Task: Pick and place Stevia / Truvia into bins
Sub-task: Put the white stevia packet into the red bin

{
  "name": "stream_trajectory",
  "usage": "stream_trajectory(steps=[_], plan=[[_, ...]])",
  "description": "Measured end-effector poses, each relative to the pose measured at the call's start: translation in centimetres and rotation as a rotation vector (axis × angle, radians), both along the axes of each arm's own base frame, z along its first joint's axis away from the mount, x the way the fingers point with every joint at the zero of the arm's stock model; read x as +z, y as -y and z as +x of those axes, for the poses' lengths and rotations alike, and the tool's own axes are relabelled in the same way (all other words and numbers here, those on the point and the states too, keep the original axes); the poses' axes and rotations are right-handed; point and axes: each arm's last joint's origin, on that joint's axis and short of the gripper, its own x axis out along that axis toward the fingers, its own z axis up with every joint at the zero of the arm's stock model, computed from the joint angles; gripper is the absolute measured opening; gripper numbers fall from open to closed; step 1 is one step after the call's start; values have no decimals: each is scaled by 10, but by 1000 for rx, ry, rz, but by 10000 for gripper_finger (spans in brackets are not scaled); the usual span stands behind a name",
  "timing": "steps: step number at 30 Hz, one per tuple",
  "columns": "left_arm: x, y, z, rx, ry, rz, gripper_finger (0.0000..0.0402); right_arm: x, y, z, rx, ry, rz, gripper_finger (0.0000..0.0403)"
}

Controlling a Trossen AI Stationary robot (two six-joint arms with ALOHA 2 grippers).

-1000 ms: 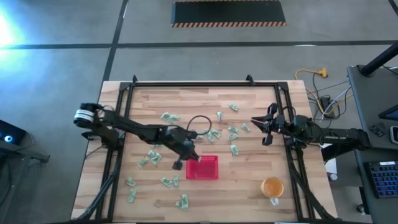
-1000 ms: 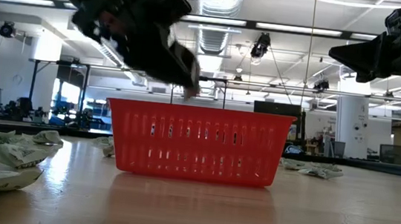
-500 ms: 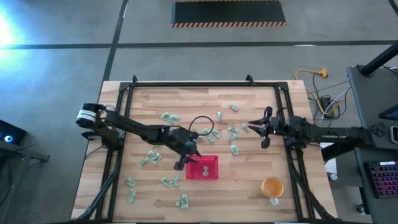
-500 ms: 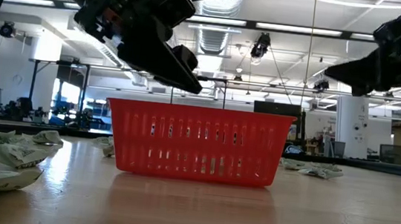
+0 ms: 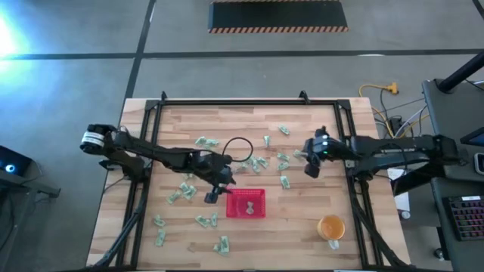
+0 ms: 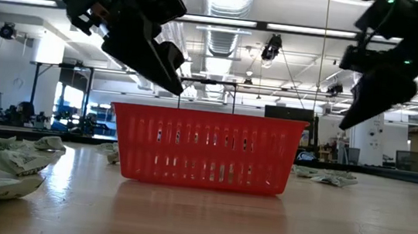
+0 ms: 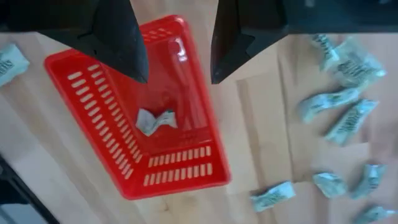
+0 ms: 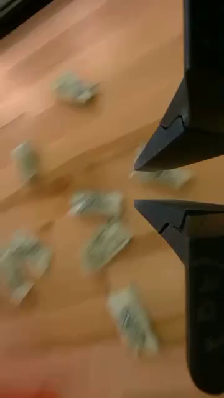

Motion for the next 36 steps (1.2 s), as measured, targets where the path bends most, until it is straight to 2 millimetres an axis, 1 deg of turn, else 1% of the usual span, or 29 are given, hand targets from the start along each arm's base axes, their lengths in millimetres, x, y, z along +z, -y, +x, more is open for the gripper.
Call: stream_trajectory(steps=[4, 8, 11, 15, 21, 25, 28, 33, 36], plan=[[0, -1, -6, 22, -36, -11, 156, -2, 3, 16, -35, -59, -26, 68], [1, -1, -11, 24, -65, -9, 156, -12, 5, 26, -84, -141, 18, 78], [3, -2, -15, 25, -74, -8, 156, -21, 5, 30, -122, -238, 43, 93], [4, -3, -19, 52, -91, -10, 156, -29, 6, 36, -171, -296, 52, 120], [4, -5, -26, 87, -118, 20, 156, -35, 7, 42, -173, -323, 47, 161], [5, -5, -28, 101, -118, 33, 156, -39, 7, 43, -165, -331, 74, 178], [3, -8, -33, 150, -148, 87, 156, -42, 8, 44, -166, -338, 84, 185], [0, -15, -42, 332, -226, 203, 156, -50, 14, 44, -193, -379, 91, 187], [-3, -17, -45, 372, -254, 246, 156, -55, 19, 45, -213, -398, 96, 187]])
